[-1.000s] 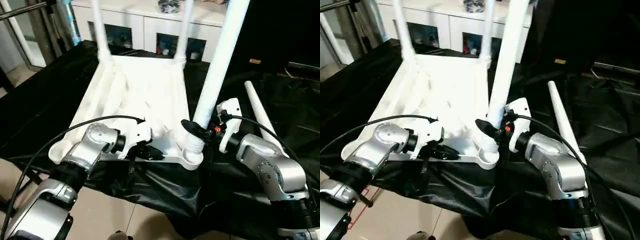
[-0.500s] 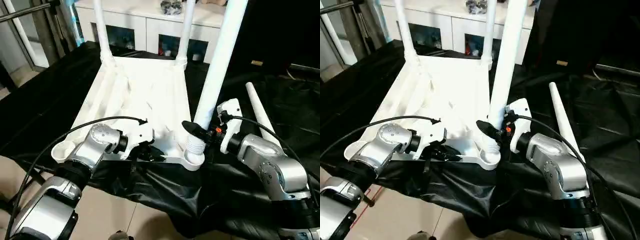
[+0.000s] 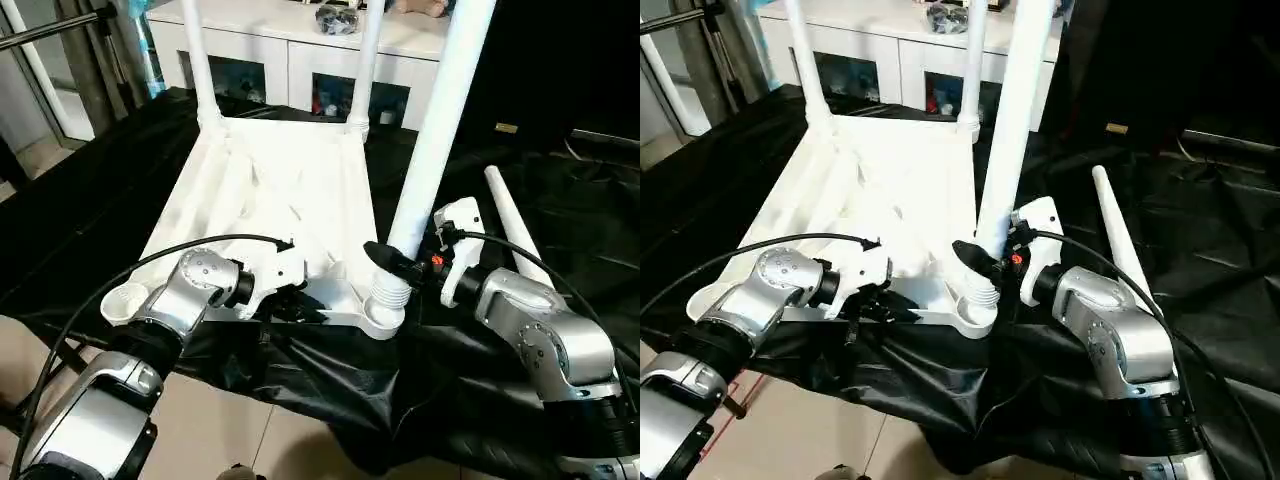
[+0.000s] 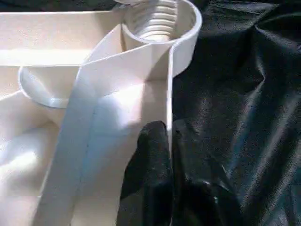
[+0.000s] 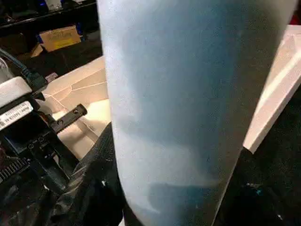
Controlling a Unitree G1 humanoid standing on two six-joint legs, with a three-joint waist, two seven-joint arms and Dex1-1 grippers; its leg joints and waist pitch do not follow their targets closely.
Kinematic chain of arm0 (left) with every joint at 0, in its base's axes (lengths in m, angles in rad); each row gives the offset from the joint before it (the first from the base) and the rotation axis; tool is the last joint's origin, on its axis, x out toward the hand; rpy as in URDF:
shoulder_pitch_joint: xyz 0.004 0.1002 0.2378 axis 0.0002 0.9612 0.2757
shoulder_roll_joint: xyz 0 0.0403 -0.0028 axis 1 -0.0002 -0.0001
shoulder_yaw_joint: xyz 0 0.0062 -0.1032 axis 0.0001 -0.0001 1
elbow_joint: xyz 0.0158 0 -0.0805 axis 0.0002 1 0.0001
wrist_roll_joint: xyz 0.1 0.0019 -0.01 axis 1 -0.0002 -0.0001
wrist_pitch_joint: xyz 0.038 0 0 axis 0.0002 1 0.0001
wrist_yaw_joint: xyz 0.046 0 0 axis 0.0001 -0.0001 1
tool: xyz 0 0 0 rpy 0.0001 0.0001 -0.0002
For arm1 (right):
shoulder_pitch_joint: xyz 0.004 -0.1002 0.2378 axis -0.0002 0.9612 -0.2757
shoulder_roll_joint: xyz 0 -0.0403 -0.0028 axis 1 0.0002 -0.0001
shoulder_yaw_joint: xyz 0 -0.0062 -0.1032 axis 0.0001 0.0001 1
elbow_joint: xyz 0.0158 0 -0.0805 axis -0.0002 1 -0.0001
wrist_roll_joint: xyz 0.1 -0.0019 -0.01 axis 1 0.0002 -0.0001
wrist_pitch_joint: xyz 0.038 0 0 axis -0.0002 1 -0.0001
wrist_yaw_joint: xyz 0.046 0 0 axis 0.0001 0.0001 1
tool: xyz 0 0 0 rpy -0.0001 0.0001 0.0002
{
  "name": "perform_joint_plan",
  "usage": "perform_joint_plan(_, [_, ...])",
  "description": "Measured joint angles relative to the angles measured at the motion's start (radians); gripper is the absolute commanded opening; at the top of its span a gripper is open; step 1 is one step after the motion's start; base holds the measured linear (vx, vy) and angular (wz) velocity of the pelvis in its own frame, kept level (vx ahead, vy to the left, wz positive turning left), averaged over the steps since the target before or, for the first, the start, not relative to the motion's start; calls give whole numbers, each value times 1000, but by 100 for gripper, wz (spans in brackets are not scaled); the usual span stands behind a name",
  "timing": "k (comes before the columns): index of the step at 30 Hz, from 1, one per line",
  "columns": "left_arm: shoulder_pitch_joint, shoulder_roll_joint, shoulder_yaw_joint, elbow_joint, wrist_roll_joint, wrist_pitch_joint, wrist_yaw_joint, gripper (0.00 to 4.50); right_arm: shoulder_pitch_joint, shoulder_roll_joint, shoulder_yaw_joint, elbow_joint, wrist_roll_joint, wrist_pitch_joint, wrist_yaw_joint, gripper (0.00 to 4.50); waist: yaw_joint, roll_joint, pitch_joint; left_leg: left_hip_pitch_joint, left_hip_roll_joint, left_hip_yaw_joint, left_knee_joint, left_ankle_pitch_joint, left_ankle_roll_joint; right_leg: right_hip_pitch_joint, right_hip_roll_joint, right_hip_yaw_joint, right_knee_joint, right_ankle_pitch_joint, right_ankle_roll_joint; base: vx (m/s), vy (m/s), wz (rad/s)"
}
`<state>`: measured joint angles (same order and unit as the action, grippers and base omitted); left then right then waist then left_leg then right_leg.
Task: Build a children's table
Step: Insert table leg to table base
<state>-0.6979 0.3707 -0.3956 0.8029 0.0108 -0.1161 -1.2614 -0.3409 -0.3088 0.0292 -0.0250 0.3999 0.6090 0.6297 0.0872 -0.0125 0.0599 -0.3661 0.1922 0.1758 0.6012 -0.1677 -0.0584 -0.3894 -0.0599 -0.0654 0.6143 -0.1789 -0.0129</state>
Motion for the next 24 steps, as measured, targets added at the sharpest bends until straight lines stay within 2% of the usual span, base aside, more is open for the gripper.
perform_joint_plan(4, [-25,-21,-5,33,24,-4,23,0,-9,1,0,28,-2,-2,-2,190,0,0,0,0,0,0,0,0,0,1,0,0,-1,0,0,0,0,0])
perform_joint_plan(7, [-51,-52,-4,79,36,-1,97,0,-24,20,0,72,-8,-10,-16,190,-1,0,0,1,0,0,0,0,0,1,0,0,-1,0,0,0,0,0])
perform_joint_plan(12, [-76,-64,6,121,51,2,158,0,-56,21,-1,134,-25,-29,-22,190,-16,-1,0,1,0,0,0,0,0,0,0,-1,-1,0,0,0,0,0])
perform_joint_plan(15, [-92,-70,10,143,56,4,167,0,-100,21,3,185,-41,-47,-18,190,-20,-1,0,1,0,-1,0,0,0,0,0,-1,-1,1,-1,0,0,0])
perform_joint_plan(24, [-90,-72,31,151,45,-10,126,0,-139,30,18,268,-64,-87,-14,189,-19,-1,0,0,0,-1,-2,0,0,-1,0,-1,-2,4,-6,0,0,0])
